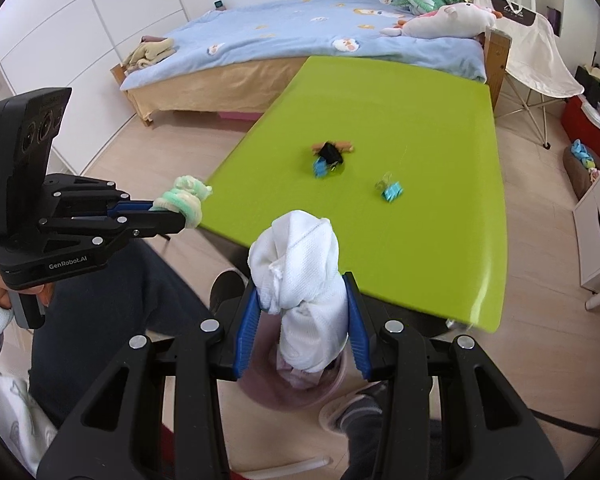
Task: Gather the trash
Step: 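Grasp the mint-green sock with the left gripper while the right gripper holds the white socks, then drop the white socks and mint-green sock into the pink wastebasket, then move the right gripper to the teal binder clip and grasp it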
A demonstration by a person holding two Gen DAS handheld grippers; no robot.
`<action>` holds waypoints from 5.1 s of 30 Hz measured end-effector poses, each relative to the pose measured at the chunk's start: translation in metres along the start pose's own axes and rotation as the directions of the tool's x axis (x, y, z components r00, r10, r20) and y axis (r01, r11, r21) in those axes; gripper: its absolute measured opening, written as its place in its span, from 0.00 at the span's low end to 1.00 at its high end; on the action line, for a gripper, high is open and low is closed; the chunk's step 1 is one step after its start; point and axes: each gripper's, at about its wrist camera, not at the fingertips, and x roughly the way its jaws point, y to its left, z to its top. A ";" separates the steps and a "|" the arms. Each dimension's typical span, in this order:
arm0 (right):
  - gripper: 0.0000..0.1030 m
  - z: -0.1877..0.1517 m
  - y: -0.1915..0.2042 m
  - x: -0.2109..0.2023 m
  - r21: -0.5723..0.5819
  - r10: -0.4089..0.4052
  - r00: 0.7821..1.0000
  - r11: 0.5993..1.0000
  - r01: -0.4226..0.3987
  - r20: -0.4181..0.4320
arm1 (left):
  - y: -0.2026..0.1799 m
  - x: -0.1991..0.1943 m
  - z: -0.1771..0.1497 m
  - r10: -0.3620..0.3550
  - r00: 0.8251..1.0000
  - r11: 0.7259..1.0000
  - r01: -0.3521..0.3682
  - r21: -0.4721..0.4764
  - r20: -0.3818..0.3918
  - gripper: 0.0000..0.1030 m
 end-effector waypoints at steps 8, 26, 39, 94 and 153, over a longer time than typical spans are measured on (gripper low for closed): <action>0.39 -0.028 0.017 0.008 -0.009 0.038 0.998 0.999 -0.038 -0.047 | -0.005 -0.012 -0.020 -0.008 1.000 1.000 0.008 -0.003 -0.003 0.08; 0.90 -0.026 0.013 0.008 0.056 0.112 0.993 0.992 -0.110 -0.036 | -0.012 -0.012 -0.024 -0.034 0.999 0.999 0.034 0.012 -0.014 0.08; 0.92 -0.024 -0.006 -0.017 0.113 0.016 1.000 0.993 -0.019 0.025 | -0.031 -0.003 -0.027 -0.074 0.996 0.996 0.077 0.052 -0.054 0.09; 0.95 0.071 -0.045 0.031 -0.035 -0.033 0.999 0.999 0.033 0.008 | 0.029 -0.005 0.035 0.049 0.991 0.991 -0.033 -0.130 0.126 0.93; 0.25 0.095 -0.099 0.125 -0.026 -0.056 0.975 0.998 0.051 -0.213 | 0.064 0.088 0.081 0.021 1.000 0.993 -0.023 -0.117 -0.022 0.93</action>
